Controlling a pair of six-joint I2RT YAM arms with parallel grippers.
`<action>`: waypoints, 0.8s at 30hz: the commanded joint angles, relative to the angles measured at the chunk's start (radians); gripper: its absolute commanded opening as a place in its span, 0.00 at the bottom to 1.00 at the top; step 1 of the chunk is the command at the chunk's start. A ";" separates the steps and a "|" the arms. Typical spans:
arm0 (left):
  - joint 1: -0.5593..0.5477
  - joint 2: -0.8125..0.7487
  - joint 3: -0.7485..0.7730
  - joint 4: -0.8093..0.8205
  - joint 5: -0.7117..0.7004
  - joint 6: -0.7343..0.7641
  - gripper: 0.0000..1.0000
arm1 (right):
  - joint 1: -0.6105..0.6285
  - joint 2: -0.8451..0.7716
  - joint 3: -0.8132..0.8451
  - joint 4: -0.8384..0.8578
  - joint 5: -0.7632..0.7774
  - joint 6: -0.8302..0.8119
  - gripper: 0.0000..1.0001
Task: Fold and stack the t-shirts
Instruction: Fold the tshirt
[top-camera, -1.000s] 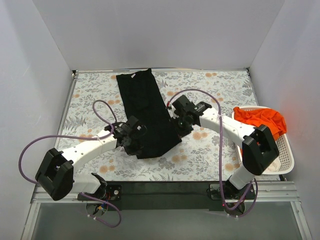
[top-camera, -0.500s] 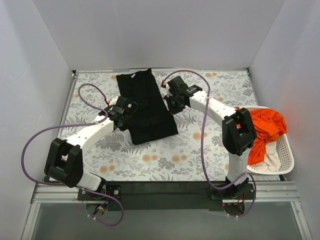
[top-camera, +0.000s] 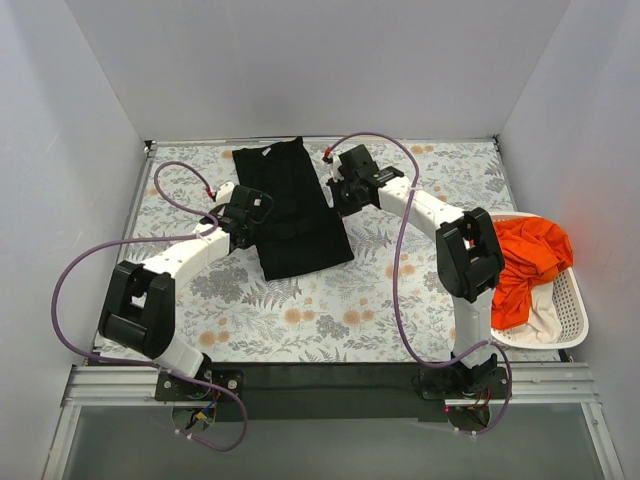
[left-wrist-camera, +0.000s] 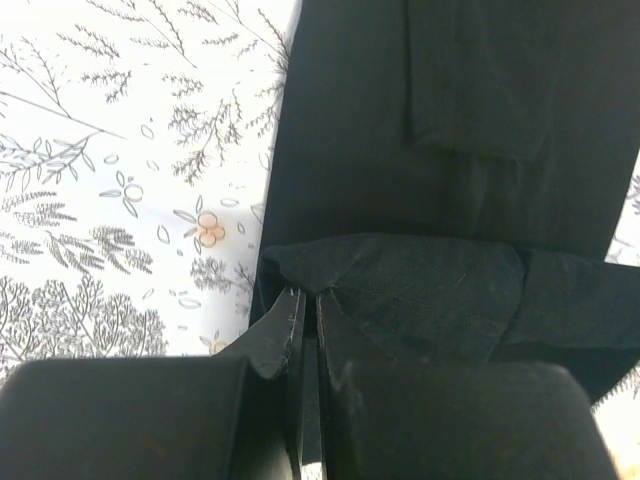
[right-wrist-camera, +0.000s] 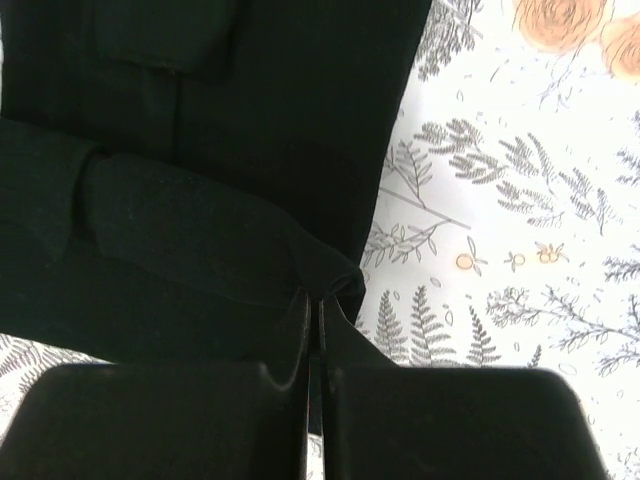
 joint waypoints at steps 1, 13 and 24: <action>0.010 0.018 0.007 0.053 -0.059 0.002 0.00 | -0.009 0.018 0.045 0.079 -0.021 -0.015 0.01; 0.022 0.079 -0.030 0.162 -0.098 0.022 0.00 | -0.014 0.056 0.013 0.171 -0.045 -0.018 0.01; 0.023 0.108 -0.033 0.266 -0.092 0.068 0.00 | -0.017 0.052 -0.008 0.219 -0.042 -0.022 0.01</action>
